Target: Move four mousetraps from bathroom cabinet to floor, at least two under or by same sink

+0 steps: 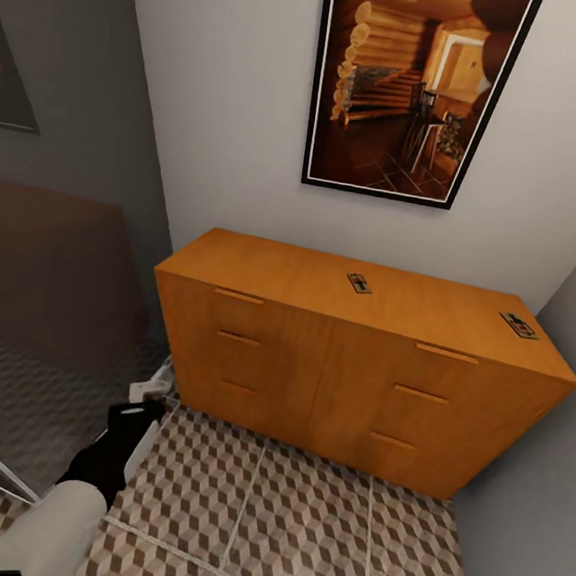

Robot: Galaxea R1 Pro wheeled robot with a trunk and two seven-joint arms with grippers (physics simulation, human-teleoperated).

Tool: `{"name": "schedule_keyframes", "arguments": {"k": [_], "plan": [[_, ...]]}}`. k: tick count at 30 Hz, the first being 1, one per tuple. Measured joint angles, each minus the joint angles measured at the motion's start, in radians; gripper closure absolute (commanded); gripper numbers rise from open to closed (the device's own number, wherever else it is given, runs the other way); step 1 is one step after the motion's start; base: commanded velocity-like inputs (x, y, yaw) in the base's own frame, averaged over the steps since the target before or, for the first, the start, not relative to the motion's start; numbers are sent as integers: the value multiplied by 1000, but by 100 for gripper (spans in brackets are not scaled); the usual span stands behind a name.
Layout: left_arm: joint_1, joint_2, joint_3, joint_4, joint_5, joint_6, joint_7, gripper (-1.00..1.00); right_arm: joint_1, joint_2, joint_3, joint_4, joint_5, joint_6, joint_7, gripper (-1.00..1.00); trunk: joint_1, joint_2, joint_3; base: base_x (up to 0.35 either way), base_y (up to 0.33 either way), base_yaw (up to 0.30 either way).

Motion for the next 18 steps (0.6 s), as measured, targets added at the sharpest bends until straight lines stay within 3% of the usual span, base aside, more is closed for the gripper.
{"name": "schedule_keyframes", "arguments": {"k": [5, 8, 9, 12, 18], "plan": [[3, 9, -5, 414, -6, -375, -9, 100, 0, -6, 0, -67, 3, -1, -1, 100, 0, 0, 0, 0, 0, 0], [3, 10, -7, 564, -12, -538, -12, 100, 0, -6, 0, -97, 3, 0, -2, 100, 0, 0, 0, 0, 0, 0], [3, 10, -4, 655, -16, -654, -21, 100, 0, -6, 1, -114, 3, 1, -2, 100, 0, 0, 0, 0, 0, 0], [18, 10, -8, 737, -26, -782, -58, 100, 0, -7, 0, -139, 3, 2, -2, 100, 0, 0, 0, 0, 0, 0], [137, 28, -9, 770, -38, -893, -177, 100, 0, -9, -1, -236, 3, 39, -1, 100, 0, 0, 0, 0, 0, 0]]}}
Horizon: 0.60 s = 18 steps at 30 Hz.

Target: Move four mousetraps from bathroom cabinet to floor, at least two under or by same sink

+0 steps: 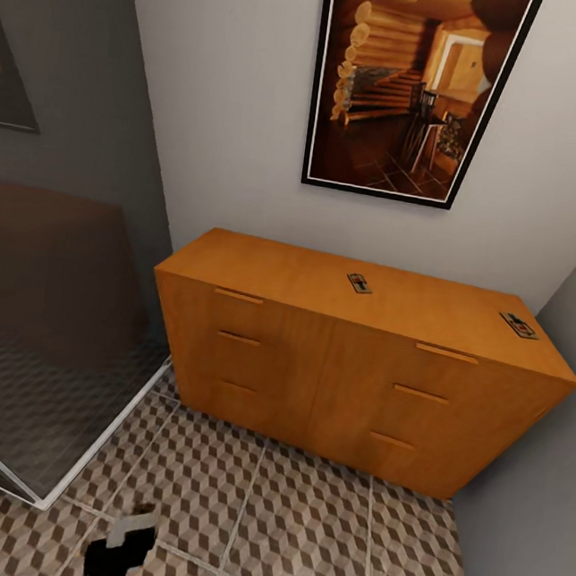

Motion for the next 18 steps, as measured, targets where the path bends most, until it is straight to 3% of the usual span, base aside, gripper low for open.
{"name": "schedule_keyframes", "arguments": {"k": [2, 4, 9, 14, 18], "plan": [[51, 6, 0, 2, -2, -74, -18, 100, 0, -1, -1, -56, 0, 67, 1, 100, 0, 0, 0, 0, 0, 0], [126, 15, 1, 4, -2, -206, -27, 100, 0, -3, -2, -141, -1, 147, 3, 100, 0, 0, 0, 0, 0, 0], [220, 21, -1, 4, -6, -393, -30, 100, 0, -13, -3, -204, -6, 170, 34, 100, 0, 0, 0, 0, 0, 0], [245, 25, -2, 4, -7, -443, -30, 100, 0, -34, -8, -198, -10, 136, 158, 100, 0, 0, 0, 0, 0, 0], [250, 25, -2, 3, -6, -446, -26, 100, 0, -45, -9, -191, -10, 117, 188, 100, 0, 0, 0, 0, 0, 0]]}}
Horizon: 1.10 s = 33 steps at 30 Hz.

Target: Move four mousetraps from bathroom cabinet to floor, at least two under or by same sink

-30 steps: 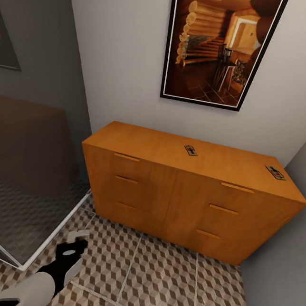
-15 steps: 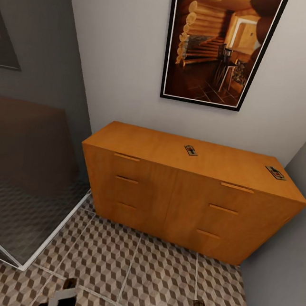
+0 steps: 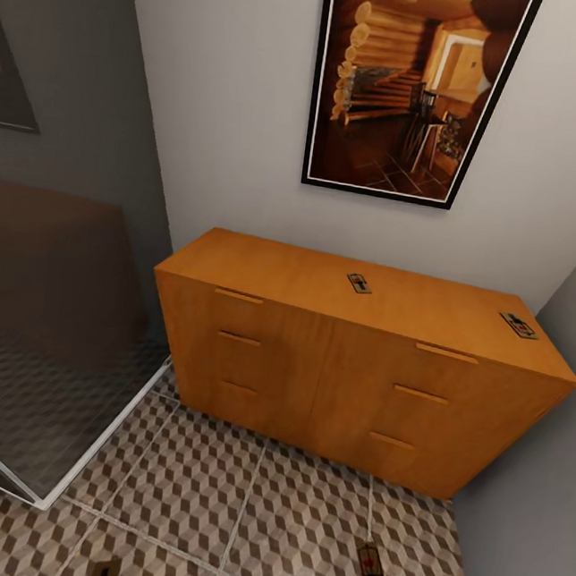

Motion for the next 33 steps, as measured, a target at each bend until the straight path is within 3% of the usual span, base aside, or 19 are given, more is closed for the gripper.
{"name": "schedule_keyframes", "arguments": {"k": [33], "plan": [[1, -6, -1, -1, 0, 26, 4, 100, 0, 2, -2, 20, 1, -23, 3, 100, 0, 0, 0, 0, 0, 0]]}}
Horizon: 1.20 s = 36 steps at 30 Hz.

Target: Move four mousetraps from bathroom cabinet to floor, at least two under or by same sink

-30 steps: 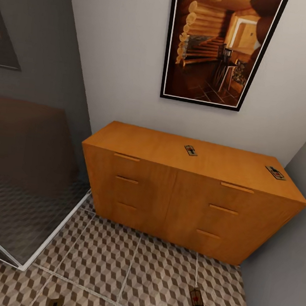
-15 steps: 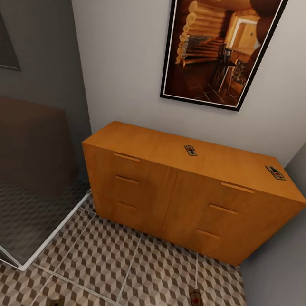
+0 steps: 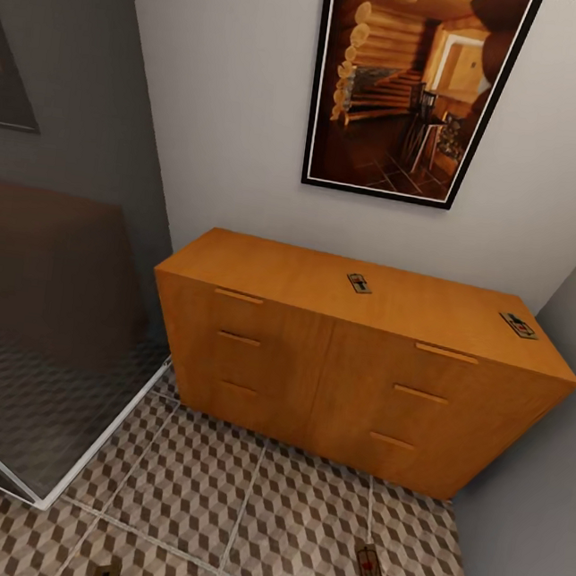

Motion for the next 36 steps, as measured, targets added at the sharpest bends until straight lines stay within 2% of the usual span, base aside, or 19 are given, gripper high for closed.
{"name": "schedule_keyframes", "arguments": {"k": [36], "plan": [[0, 0, 0, 0, 0, 20, -1, 100, 0, 1, 1, 0, 0, -1, 0, 100, 0, 0, 53, 0, 0, 0]]}}
